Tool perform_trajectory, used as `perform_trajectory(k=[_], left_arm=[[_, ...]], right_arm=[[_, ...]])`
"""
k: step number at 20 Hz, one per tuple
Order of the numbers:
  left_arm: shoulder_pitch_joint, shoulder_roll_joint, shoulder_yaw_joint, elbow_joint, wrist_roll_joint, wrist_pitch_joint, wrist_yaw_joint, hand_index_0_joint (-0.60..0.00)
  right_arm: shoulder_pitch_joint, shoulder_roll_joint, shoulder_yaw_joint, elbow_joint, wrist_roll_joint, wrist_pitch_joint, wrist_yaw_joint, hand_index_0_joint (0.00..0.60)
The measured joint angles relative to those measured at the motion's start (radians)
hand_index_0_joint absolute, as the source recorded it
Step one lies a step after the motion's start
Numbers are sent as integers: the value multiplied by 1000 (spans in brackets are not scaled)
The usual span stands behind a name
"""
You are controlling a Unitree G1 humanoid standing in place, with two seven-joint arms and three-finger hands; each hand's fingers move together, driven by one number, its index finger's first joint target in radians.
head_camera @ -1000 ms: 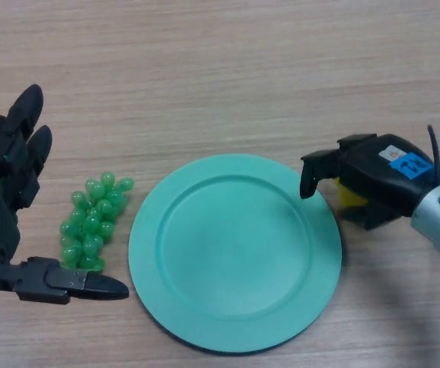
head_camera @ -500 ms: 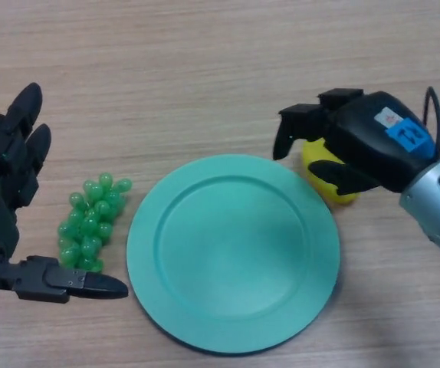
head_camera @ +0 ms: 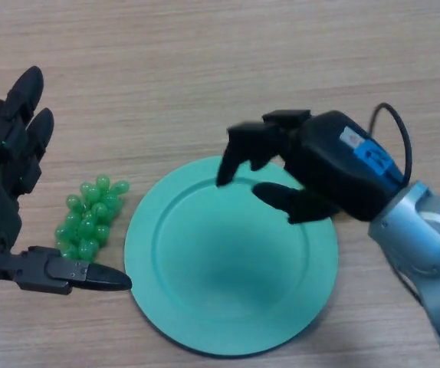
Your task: Pick up the yellow starfruit and place it on the plate
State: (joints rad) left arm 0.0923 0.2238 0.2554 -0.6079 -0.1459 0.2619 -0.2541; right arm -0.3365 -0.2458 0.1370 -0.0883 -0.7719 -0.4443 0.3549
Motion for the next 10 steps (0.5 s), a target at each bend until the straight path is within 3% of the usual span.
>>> perform_trajectory(k=[1,2,3,4,5,8,10], left_arm=[[-2,0,-1,1,0,0,0,0],[-6,1,-2,2,0,0,0,0],[-7,1,-5,4,1,0,0,0],[-8,1,-6,6,2,0,3,0],[-14,2,-11,12,3,0,5,0],[-19,5,-41,24,3,0,6,0],[-26,8,-41,27,4,3,5,0]], right_arm=[[0,-17,-15,2,-79,-39,-2,600],[13,-16,-28,-8,-64,-15,4,600],[52,12,-39,-68,104,135,52,600],[95,53,-41,-175,357,412,95,600],[96,55,-30,-213,354,499,95,600],[94,32,-41,-223,346,500,95,200],[104,26,-47,-287,420,557,90,0]])
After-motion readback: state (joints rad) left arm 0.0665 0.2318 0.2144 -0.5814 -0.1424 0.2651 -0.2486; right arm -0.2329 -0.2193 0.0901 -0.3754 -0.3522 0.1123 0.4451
